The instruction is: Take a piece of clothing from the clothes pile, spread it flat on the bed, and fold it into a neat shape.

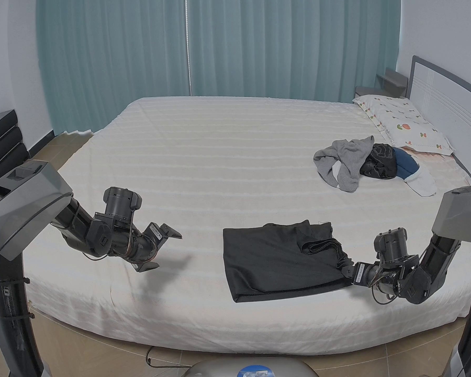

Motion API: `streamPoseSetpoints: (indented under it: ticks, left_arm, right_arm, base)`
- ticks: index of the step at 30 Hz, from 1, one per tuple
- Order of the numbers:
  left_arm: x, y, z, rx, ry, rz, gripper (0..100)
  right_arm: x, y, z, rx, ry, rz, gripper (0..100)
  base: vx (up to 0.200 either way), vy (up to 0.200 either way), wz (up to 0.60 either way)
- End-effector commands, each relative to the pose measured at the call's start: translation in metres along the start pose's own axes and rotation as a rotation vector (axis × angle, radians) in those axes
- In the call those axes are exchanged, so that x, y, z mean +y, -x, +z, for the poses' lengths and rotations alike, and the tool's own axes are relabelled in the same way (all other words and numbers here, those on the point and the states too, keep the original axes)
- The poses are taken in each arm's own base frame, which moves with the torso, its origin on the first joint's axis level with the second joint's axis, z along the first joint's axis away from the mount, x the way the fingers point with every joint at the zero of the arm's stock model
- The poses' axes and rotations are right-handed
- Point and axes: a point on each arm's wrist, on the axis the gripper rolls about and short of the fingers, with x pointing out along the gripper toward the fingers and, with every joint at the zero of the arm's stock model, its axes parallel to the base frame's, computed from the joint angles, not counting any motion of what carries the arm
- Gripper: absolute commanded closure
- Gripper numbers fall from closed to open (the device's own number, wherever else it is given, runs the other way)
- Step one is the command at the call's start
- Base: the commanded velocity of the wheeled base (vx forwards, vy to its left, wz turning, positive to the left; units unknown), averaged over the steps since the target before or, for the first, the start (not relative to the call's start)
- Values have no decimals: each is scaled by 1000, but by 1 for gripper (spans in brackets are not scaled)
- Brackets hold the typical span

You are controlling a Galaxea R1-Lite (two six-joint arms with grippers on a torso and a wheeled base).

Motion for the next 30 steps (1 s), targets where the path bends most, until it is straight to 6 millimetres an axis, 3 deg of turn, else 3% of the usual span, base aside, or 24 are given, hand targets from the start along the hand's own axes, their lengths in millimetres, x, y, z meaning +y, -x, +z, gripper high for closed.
streamPoseSetpoints:
  ticks: [1,6,10,15,24,30]
  left_arm:
    - [1,-1,0,1,1,1,0]
    - [0,-1,0,-2,1,-2,0]
    - [0,-1,1,-3,4,-2,0]
    - [-1,0,1,-3,3,-5,0]
    - [0,-1,0,-1,0,-1,0]
    - [1,-1,0,0,-1,0,0]
  right_arm:
    - [-9,16,11,-39,-26,-1,0]
    - [-4,38,31,-100,-51,83,0]
    - [3,38,34,-93,-47,146,0]
    - [26,27,31,-43,-106,256,0]
    - [78,-9,9,68,-114,396,0]
    - [88,-30,4,110,-114,390,0]
  base:
    - [0,0,0]
    - [0,0,0]
    - [0,0,0]
    - [0,0,0]
    - [200,0,0]
    - [0,0,0]
